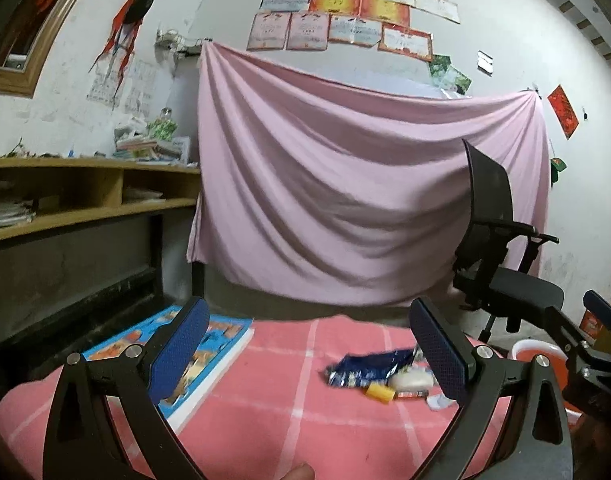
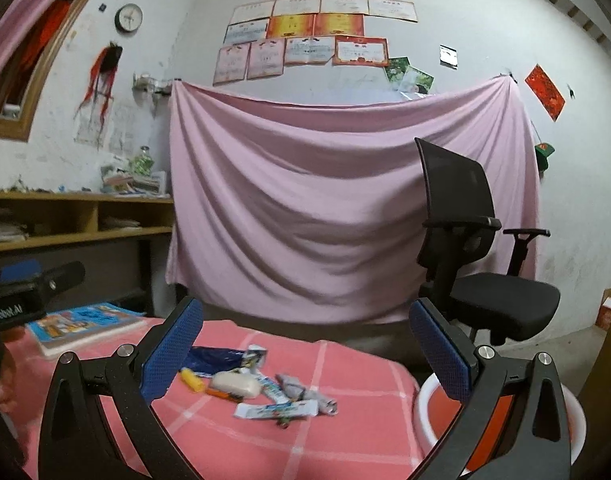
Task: Collect trash
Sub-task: 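Move both open tools back over the remaining trash on the table, then grasp the grey tissue with the right tool while the left tool grasps the yellow cylinder, then carry the grey tissue with the right tool while the left tool carries the cylinder, then open the right tool to drop the tissue while the left tool drops the cylinder, then move both open tools back over the trash on the table, then grasp the blue wrapper with the left tool while the right tool grasps the green battery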
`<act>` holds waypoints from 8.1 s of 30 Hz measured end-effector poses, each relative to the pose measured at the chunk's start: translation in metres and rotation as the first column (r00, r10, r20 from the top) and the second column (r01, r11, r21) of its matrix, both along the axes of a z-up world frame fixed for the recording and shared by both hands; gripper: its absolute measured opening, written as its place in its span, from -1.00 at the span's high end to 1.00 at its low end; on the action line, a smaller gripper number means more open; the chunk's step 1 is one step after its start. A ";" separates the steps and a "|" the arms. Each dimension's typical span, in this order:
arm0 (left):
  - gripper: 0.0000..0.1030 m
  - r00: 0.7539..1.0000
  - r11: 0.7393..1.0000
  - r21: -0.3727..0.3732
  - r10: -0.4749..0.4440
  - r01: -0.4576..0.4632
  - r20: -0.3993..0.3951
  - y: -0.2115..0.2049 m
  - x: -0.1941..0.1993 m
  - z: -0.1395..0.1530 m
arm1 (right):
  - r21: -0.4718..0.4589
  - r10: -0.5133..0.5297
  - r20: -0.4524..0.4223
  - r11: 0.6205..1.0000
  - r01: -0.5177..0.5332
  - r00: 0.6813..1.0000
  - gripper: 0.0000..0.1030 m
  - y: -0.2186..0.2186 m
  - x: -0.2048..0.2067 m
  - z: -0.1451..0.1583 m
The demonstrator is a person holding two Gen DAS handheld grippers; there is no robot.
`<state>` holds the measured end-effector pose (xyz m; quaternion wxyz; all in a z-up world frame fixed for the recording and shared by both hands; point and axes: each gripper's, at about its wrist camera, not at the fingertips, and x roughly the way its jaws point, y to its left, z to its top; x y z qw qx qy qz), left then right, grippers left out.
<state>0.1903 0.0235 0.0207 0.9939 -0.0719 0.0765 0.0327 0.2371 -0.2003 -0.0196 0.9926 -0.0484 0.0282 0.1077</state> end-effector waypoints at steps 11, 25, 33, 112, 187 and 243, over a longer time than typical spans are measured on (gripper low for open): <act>-0.90 0.973 0.990 -0.101 -0.117 0.098 -0.199 -0.008 0.057 -0.019 | 0.097 0.008 -0.285 0.995 0.021 0.959 -1.00 -0.028 0.065 -0.020; -0.27 0.830 0.971 -0.161 -0.236 0.178 -0.505 -0.031 0.117 -0.053 | 0.075 0.075 -0.560 0.996 -0.040 0.825 -0.40 -0.017 0.112 -0.046; 0.22 0.755 0.944 -0.205 -0.329 0.258 -0.566 -0.044 0.135 -0.060 | 0.069 0.115 -0.634 0.993 -0.092 0.765 -0.01 -0.011 0.128 -0.056; 0.28 0.662 0.788 -0.171 -0.595 0.591 -0.455 -0.304 0.107 -0.035 | 0.344 -0.128 -0.470 0.885 0.314 0.873 0.60 -0.242 0.025 -0.037; -0.93 0.978 0.999 -0.043 -0.011 0.002 -0.207 0.027 0.071 -0.024 | 0.083 0.014 -0.256 0.997 0.008 0.967 -1.00 -0.021 0.059 -0.015; 0.74 0.804 0.961 -0.163 -0.276 0.223 -0.527 -0.018 0.117 -0.066 | 0.033 0.101 -0.722 0.993 -0.112 0.684 0.84 0.002 0.113 -0.073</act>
